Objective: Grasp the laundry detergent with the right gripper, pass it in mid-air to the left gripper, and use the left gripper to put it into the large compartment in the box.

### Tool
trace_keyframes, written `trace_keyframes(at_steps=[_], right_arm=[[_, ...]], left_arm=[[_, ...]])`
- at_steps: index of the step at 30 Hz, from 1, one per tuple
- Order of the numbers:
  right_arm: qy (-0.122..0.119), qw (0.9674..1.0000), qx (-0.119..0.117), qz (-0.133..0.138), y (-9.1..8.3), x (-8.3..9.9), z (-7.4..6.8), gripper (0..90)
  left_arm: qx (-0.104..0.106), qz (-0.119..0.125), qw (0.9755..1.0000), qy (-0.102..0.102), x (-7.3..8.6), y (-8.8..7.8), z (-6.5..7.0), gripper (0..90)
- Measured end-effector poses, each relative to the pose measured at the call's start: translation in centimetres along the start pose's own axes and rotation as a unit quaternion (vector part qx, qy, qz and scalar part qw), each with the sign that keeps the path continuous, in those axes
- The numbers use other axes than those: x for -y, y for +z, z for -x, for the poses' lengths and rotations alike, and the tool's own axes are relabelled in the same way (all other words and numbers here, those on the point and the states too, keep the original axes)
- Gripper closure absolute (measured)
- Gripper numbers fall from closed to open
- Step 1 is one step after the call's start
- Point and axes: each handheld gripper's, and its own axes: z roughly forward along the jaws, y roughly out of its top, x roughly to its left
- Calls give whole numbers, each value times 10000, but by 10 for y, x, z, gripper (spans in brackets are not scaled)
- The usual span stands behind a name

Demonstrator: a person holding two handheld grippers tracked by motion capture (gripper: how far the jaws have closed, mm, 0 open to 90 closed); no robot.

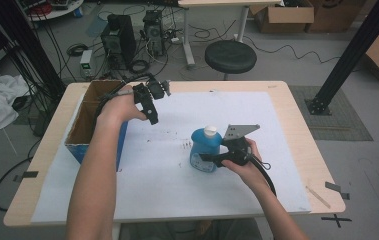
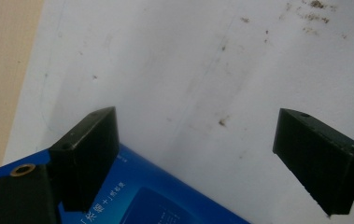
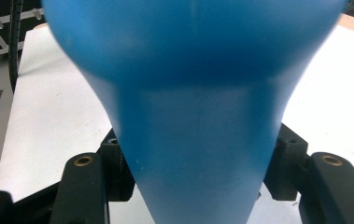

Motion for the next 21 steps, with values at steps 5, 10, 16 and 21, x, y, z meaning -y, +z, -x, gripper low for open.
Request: trace_keyframes(at_steps=[5, 10, 16, 21], right_arm=[[-87, 10000, 32, 6, 0, 0, -1, 418], [-292, 9995, 89, -7, -3, -3, 0, 445], [-298, 9995, 46, 6, -3, -4, 2, 451], [-360, 9993, 19, -77, -3, -8, 4, 453]], left_arm=[[6, 1, 10000, -13, 1, -1, 0, 153], [-11, 39, 10000, 0, 1, -3, 0, 153], [-9, 77, 10000, -15, 4, -6, 0, 153], [1, 149, 9999, -2, 6, -11, 0, 153]])
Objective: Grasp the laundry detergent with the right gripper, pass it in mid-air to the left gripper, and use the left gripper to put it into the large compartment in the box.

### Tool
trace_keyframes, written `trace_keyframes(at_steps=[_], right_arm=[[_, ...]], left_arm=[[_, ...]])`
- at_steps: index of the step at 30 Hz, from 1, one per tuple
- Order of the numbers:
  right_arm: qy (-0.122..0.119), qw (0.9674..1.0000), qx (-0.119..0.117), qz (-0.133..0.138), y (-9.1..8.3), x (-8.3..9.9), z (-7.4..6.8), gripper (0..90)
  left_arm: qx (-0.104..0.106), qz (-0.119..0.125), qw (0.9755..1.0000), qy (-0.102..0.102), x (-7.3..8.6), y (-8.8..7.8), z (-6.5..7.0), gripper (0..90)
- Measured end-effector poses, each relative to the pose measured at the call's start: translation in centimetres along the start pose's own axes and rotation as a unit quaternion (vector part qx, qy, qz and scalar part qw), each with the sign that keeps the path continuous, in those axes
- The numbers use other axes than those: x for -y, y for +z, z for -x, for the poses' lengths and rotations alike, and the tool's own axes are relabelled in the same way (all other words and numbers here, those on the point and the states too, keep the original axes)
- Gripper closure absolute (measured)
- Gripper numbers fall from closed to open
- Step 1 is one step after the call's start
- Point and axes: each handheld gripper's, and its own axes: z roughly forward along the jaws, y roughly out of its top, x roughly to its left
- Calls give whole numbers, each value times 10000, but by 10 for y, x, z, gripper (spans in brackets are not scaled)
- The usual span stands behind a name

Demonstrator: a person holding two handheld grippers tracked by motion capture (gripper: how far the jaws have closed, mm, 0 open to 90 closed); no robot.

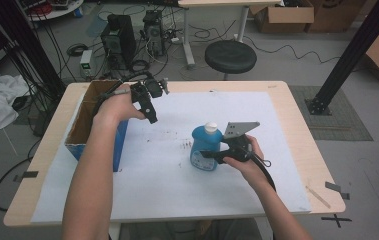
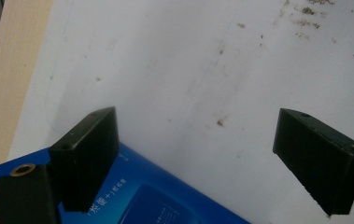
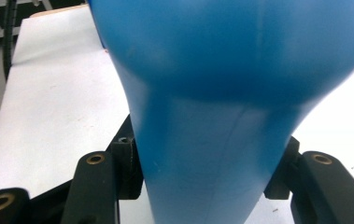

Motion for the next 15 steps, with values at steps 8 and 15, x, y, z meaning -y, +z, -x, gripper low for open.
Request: trace_keyframes(at_steps=[8, 15], right_arm=[[-217, 9985, -438, -259, 0, -23, 9, 453], [-278, 9956, -827, -347, -3, -41, 18, 454]], left_arm=[[5, 52, 10000, 31, 3, -8, 2, 153], [-12, 177, 9997, 170, 1, -21, 8, 153]])
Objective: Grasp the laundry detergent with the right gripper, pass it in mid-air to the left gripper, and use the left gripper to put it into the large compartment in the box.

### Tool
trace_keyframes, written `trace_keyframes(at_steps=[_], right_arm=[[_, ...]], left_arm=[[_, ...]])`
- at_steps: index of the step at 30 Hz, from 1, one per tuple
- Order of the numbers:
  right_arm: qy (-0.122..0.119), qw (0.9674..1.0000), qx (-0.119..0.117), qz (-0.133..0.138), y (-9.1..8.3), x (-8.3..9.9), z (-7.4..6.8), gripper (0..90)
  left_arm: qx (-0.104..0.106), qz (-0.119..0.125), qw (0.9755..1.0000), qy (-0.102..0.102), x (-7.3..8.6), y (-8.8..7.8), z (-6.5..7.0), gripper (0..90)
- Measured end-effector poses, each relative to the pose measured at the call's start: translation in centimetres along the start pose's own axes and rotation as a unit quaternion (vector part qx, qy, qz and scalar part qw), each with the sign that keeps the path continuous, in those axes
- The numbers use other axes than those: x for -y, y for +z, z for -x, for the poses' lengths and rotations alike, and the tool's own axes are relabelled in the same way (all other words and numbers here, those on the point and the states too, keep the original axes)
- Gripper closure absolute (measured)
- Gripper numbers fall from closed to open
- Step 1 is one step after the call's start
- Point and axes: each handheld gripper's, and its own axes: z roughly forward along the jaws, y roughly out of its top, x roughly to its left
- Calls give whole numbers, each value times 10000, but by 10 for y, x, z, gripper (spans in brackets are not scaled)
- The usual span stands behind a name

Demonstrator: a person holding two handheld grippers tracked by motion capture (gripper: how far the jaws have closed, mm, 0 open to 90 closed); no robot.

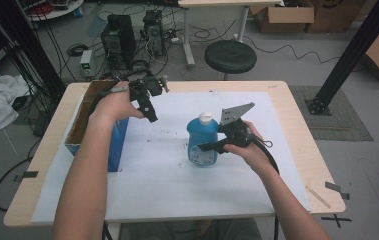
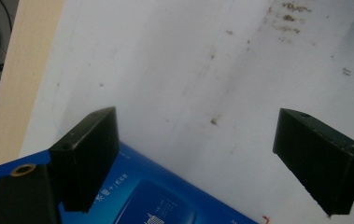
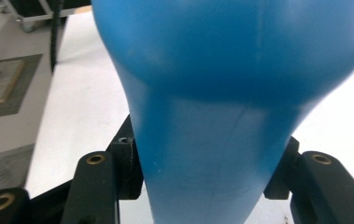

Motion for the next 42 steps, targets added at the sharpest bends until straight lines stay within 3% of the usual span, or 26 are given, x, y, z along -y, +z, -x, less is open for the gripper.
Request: trace_keyframes(at_steps=[10, 14, 18, 24, 28, 29, 33, 36, 37, 39, 42], right_arm=[[-100, 9985, -536, -39, -9, -24, 12, 454], [-136, 9983, -556, -70, -11, -30, 15, 454], [-169, 9979, -597, -160, -11, -37, 18, 454], [-185, 9979, -595, -196, -10, -42, 21, 454], [-198, 9977, -621, -173, -8, -44, 22, 454], [-198, 9977, -621, -173, -8, -44, 22, 454], [-214, 9974, -661, -202, -5, -46, 21, 454], [-273, 9971, -680, -199, -4, -50, 19, 454], [-277, 9971, -688, -196, -3, -51, 18, 454], [-299, 9970, -692, -183, -3, -51, 18, 454], [-329, 9968, -705, -192, -2, -54, 16, 454]], left_arm=[[35, 223, 9995, 209, -5, -24, 11, 152], [100, 236, 9990, 358, -8, -34, 16, 151], [235, 492, 9972, 509, -11, -49, 24, 149], [547, 831, 9908, 916, -19, -78, 42, 144], [700, 962, 9869, 1089, -26, -90, 53, 136], [700, 962, 9869, 1089, -26, -90, 53, 131], [843, 1168, 9822, 1205, -30, -100, 60, 115], [960, 1358, 9771, 1328, -35, -108, 68, 114], [960, 1358, 9771, 1328, -35, -108, 68, 114], [1000, 1434, 9747, 1389, -37, -112, 72, 112], [975, 1438, 9746, 1413, -41, -114, 75, 103]])
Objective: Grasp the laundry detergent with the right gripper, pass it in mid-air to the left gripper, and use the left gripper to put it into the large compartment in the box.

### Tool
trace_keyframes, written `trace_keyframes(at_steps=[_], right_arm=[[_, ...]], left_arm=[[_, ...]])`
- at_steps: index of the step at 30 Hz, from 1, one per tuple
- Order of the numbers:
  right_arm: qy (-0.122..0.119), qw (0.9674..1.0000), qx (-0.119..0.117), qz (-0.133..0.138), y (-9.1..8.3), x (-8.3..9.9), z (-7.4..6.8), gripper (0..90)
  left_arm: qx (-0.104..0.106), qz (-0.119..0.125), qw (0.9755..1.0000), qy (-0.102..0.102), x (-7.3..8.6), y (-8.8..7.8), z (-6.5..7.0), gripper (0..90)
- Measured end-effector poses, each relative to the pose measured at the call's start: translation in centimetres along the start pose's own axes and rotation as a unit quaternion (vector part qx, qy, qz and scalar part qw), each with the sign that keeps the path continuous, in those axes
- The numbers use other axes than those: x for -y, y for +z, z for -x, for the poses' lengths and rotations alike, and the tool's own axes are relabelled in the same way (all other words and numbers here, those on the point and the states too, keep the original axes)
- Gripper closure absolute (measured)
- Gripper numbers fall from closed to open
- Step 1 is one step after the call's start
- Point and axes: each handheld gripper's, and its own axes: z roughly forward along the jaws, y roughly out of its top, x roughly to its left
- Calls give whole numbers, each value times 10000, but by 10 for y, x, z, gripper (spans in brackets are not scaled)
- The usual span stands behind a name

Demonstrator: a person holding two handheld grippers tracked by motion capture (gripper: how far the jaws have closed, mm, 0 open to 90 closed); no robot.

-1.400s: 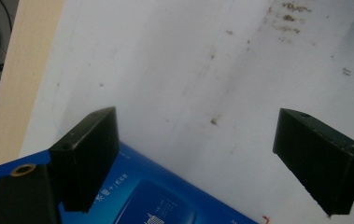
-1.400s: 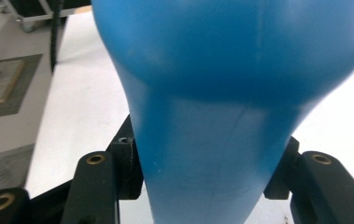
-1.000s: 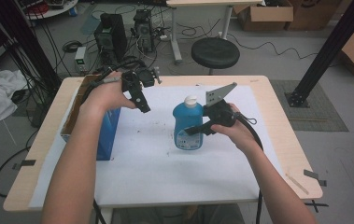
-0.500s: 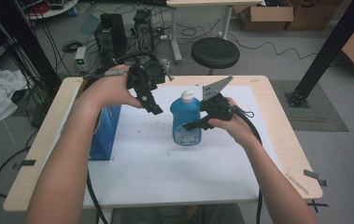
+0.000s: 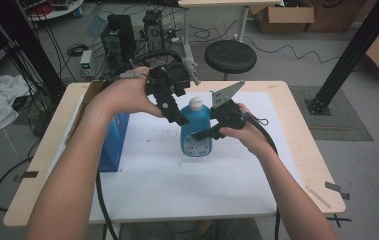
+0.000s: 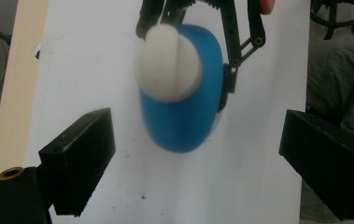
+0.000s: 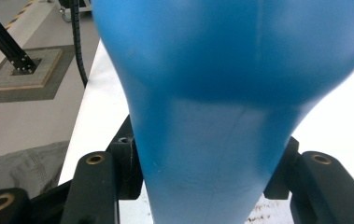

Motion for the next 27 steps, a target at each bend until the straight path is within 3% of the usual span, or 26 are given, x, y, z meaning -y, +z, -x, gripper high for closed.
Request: trace_keyframes(at_steps=[17, 27], right_arm=[[-277, 9994, -207, -54, 7, -9, -13, 453], [-372, 9989, -262, -77, 10, -12, -18, 453]], left_arm=[[152, -195, 9996, 95, -10, 19, 2, 91], [187, -487, 9985, 164, -14, 32, 4, 82]])
